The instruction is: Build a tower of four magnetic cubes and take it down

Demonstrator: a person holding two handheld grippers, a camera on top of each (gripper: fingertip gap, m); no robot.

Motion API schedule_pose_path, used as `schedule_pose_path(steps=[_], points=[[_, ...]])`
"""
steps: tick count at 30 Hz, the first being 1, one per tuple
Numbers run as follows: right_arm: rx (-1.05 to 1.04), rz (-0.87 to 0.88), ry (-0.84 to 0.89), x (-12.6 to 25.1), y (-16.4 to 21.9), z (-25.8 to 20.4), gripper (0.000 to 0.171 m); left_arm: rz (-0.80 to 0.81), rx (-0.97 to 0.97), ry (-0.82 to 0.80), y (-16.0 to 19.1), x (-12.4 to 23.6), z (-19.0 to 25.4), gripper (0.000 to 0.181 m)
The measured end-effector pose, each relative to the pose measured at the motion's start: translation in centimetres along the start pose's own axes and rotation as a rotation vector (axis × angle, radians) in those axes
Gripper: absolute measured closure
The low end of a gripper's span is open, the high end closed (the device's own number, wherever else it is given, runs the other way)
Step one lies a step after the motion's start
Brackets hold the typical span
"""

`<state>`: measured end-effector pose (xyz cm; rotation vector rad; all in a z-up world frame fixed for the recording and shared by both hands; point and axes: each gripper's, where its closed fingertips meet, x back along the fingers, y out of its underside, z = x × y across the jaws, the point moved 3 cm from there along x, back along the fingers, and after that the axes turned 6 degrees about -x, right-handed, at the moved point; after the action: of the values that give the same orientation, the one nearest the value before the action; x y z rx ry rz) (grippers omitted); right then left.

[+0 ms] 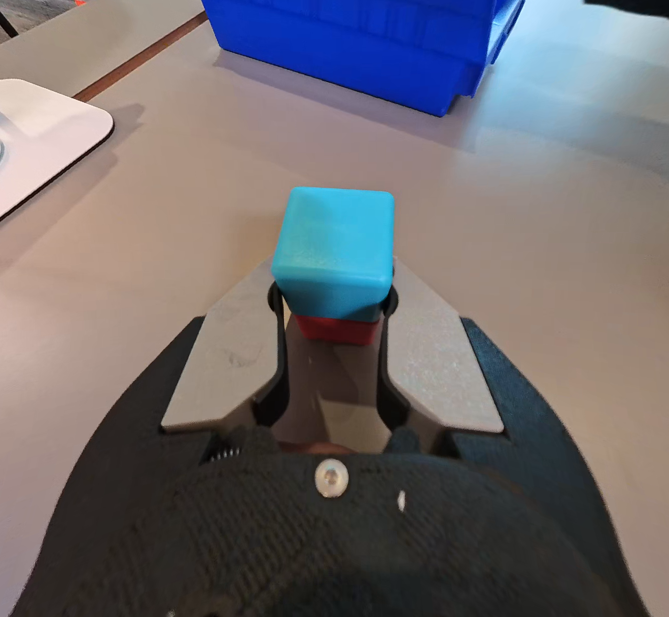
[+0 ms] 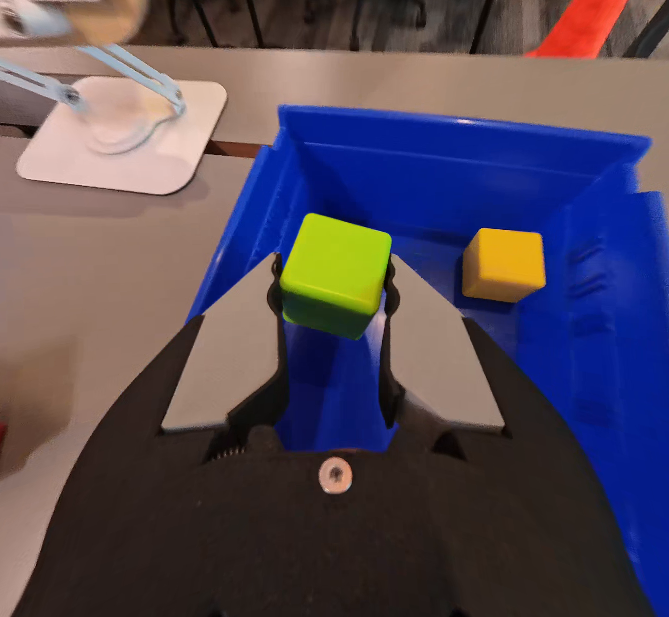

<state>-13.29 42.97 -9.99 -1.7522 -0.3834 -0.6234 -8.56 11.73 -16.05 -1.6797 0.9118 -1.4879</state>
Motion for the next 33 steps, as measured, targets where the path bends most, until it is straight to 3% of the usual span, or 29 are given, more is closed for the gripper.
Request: schedule_pose_path(steps=[6, 11, 15, 21, 25, 28, 33], points=[[-0.069, -0.120, -0.040, -6.1, 1.4, 0.3, 0.116, -0.018, 0.026, 0.043, 0.3, -0.1, 0.4, 0.128], [-0.094, -0.128, -0.105, -6.8, 2.1, 0.3, 0.118, -0.119, 0.053, 0.087, 1.5, -0.6, 0.8, 0.126], [-0.036, -0.063, -0.068, -4.5, 1.2, 1.3, 0.110, -0.130, 0.012, 0.075, 1.6, -0.7, 1.0, 0.128], [0.006, 0.089, -0.098, 2.4, -0.9, -0.2, 0.115, -0.126, -0.001, 0.030, 1.5, -0.8, 0.6, 0.129], [0.107, 0.251, -0.200, 9.0, -1.2, -5.9, 0.117, -0.106, -0.020, -0.030, 1.1, -0.7, 0.2, 0.129], [0.174, 0.313, -0.294, 13.0, 1.1, -12.0, 0.121, -0.073, -0.034, -0.082, 0.5, -0.6, -0.3, 0.130], [0.275, 0.242, -0.391, 12.1, 7.9, -21.0, 0.113, -0.043, -0.094, -0.178, -0.4, -0.2, -0.6, 0.130]])
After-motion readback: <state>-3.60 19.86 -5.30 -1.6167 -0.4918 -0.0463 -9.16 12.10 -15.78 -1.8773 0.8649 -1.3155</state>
